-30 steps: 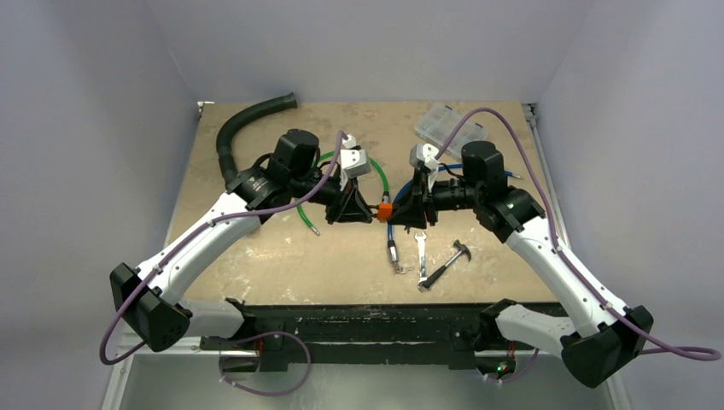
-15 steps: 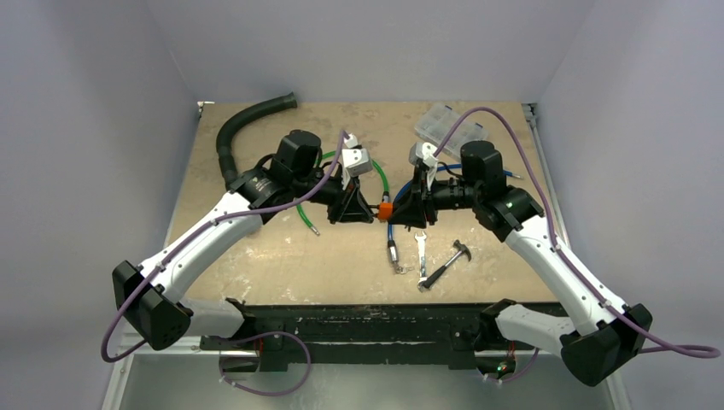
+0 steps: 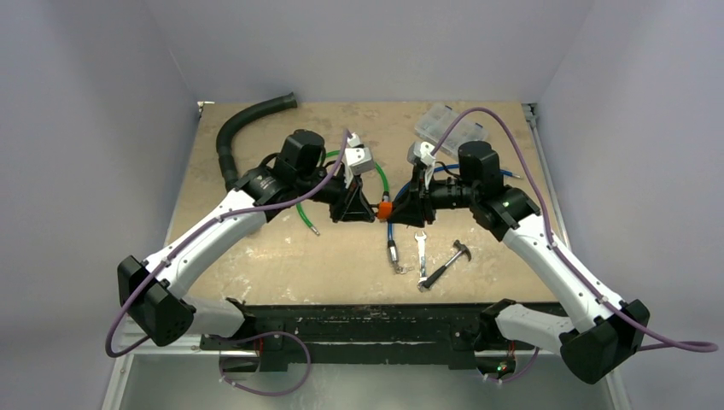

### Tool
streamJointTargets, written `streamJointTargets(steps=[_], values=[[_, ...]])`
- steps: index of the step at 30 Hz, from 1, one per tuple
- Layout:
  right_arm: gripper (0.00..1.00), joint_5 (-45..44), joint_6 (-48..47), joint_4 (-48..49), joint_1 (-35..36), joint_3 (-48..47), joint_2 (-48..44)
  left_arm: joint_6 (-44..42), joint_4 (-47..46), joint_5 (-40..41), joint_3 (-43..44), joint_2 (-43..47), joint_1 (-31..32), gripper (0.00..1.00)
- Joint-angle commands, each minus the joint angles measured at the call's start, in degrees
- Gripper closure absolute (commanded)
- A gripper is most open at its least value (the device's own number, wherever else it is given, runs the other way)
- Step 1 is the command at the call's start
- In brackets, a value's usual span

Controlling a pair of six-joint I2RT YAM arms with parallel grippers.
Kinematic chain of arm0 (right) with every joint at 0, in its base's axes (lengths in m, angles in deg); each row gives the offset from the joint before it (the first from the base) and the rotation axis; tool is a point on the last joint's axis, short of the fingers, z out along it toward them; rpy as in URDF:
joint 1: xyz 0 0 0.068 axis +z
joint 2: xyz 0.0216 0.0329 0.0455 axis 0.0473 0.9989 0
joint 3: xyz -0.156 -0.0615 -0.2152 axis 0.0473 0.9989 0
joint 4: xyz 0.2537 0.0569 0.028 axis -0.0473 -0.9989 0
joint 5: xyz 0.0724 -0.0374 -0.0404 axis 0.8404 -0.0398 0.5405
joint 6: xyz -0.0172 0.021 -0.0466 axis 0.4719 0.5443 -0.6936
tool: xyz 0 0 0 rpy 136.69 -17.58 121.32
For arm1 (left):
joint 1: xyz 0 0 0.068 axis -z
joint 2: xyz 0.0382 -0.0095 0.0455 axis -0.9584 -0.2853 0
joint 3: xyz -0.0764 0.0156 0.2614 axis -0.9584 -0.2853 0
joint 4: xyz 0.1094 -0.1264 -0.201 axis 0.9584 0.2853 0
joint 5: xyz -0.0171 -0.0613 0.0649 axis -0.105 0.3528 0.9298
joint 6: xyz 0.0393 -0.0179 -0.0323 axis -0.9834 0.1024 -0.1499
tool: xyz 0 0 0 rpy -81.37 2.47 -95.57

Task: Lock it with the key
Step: Lock the lock.

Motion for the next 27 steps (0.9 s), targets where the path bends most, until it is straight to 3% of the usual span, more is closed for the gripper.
streamJointTargets(steps=[1,10,14,15,17,19,23,27], values=[[1.00,6.1,3.8,19.1,5.4,-1.2,1.2,1.9,-16.1,-5.0,0.7,-2.7,6.2,1.00],[1.00,7.3,3.9,19.3,5.6,-1.0,1.2,0.9,-13.2,-3.4,2.5,-3.0,6.8,1.00],[1.00,6.8,1.8,15.5,3.6,-1.3,0.1,-1.3,-8.8,-3.8,3.7,-1.8,2.1,1.00],[1.00,7.0,2.0,15.3,2.6,-1.1,-0.4,-2.6,-7.0,-4.0,4.5,-1.4,0.9,0.97],[1.00,7.9,3.0,15.2,-0.2,-0.8,-0.8,-7.2,-2.2,-4.8,6.7,-0.9,-1.7,0.63],[1.00,8.6,4.0,15.1,-2.5,-0.7,-1.1,-8.3,0.8,-5.3,8.6,-0.8,-3.7,0.48],[1.00,9.3,3.5,14.1,-3.6,-0.7,-1.7,-10.7,1.0,-3.5,9.8,0.8,-4.5,0.37],[1.00,9.9,1.9,12.2,-3.6,-0.7,-2.2,-13.1,0.6,-5.0,9.2,1.3,-4.4,0.36]])
